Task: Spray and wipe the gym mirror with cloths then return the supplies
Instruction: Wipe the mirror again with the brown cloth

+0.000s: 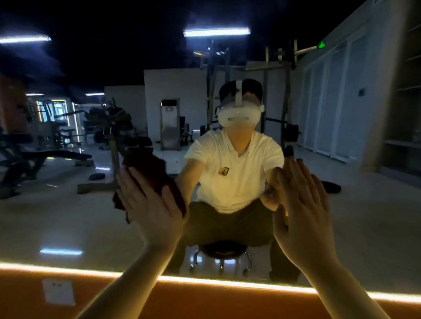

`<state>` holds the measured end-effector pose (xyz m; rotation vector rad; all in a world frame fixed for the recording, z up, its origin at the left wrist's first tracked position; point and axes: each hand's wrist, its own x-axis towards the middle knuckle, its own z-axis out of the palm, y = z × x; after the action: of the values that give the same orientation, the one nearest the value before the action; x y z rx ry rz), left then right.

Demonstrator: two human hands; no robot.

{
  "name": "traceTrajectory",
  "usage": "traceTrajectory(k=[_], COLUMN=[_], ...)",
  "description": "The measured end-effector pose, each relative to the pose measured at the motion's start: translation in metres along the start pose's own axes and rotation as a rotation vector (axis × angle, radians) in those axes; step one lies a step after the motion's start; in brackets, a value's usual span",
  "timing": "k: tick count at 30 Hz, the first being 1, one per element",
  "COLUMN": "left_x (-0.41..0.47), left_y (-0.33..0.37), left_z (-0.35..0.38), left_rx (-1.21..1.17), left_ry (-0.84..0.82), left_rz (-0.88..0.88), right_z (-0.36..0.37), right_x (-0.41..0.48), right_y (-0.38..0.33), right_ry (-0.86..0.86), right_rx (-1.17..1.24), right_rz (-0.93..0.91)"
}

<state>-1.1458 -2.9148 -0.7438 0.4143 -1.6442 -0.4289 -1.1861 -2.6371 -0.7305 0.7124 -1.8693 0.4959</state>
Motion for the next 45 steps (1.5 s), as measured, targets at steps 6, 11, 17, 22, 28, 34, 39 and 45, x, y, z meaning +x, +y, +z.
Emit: traceTrajectory(k=[6,11,17,22,28,34,39,45], left_x=[-0.094,-0.133,-0.066,-0.076,-0.124,-0.184,-0.207,-0.175], left_y=[0.103,0.112,-0.022,-0.073,-0.017,0.067,0.123,0.114], left_z=[0.044,0.054,0.004,-0.012,0.026,0.065,0.079,0.067], left_rx=[-0.012,-0.018,0.171,0.179,0.097,0.043,-0.020,-0.111], left_ry=[-0.187,-0.378,-0.336,-0.318,-0.352,-0.385,-0.418,-0.391], left_rz=[0.289,0.759,0.699,0.480,0.713,0.858,0.882,0.892], right_z=[-0.026,-0.034,-0.003,0.013,-0.010,-0.044,-0.055,-0.047], right_x=[-0.023,-0.027,-0.023,-0.036,-0.061,-0.083,-0.094,-0.102], right_y=[0.028,0.043,0.031,0.026,0.051,0.087,0.106,0.076], right_ry=[0.002,0.003,0.086,0.042,-0.118,-0.163,-0.172,-0.210], right_rx=[0.021,0.028,0.028,-0.054,-0.106,-0.142,-0.213,0.022], right_rz=[0.106,0.140,0.162,0.169,0.021,0.127,0.242,0.068])
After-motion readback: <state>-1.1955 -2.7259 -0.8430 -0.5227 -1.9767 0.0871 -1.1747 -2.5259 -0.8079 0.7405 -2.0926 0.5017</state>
